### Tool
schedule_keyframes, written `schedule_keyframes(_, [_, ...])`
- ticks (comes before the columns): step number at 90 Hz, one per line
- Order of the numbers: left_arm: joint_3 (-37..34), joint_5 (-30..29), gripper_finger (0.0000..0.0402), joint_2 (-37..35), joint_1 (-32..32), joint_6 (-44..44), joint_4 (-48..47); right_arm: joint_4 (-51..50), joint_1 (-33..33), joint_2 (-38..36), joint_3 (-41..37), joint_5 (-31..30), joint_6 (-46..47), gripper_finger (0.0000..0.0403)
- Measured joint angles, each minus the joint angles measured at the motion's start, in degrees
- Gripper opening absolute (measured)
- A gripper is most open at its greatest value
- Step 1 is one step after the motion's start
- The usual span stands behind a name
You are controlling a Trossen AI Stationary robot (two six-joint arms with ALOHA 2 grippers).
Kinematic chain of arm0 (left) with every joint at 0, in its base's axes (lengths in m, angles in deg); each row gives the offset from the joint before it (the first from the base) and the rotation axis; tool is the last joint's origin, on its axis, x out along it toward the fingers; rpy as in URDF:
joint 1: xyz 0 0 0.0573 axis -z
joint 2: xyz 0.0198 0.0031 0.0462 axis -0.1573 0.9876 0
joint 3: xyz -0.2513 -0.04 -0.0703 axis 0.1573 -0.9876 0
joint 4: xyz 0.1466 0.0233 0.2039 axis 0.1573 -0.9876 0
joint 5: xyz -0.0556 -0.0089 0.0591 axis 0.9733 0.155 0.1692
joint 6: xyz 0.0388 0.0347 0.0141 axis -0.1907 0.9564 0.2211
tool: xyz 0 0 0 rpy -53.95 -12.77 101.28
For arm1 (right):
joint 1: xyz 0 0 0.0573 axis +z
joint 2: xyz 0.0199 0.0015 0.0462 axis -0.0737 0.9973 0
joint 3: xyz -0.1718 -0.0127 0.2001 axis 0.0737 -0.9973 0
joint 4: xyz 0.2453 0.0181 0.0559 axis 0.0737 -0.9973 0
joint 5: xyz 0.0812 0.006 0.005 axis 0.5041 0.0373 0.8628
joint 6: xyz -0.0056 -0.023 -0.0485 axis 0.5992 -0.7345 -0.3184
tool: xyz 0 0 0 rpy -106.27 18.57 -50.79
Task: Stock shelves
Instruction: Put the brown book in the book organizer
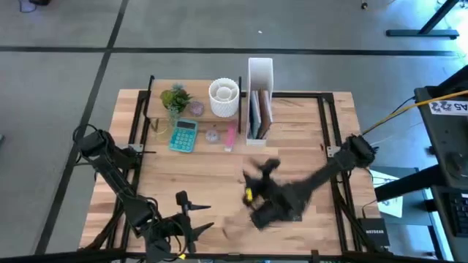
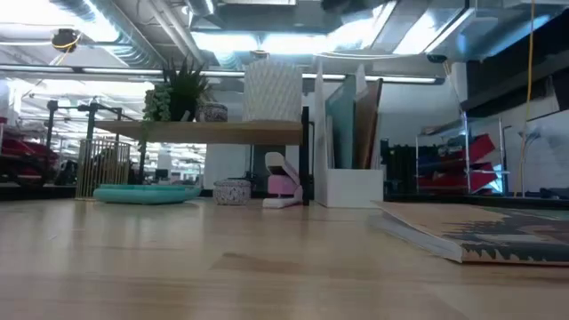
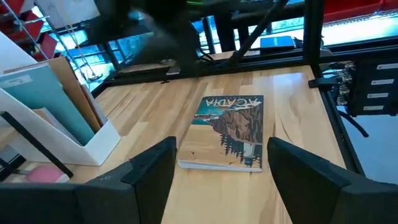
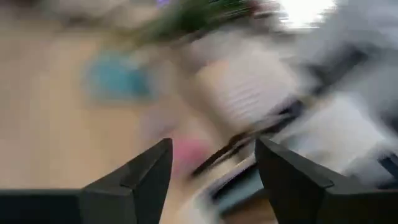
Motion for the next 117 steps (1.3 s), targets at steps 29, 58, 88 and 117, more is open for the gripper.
schedule_keyframes(29, [-0.02, 21.38, 0.0235, 4.35, -11.66, 5.47, 9.14, 9.99, 15.36, 0.73, -13.54, 23.74, 9.11, 0.0214])
schedule_keyframes(58, [0.00, 51.31, 0.0235, 16.45, -31.31, 13.97, 32.23, 21.65, 18.07, 2.18, -21.67, 24.85, 8.44, 0.0214])
schedule_keyframes(88, [4.12, 67.44, 0.0235, 30.58, -42.76, 5.15, 36.04, 19.27, 17.73, 10.19, -17.74, 21.12, 1.11, 0.0214])
schedule_keyframes(117, [4.80, 72.47, 0.0235, 33.07, -42.35, 0.68, 30.45, 13.88, 17.36, 15.94, -13.92, 10.57, -5.81, 0.0214])
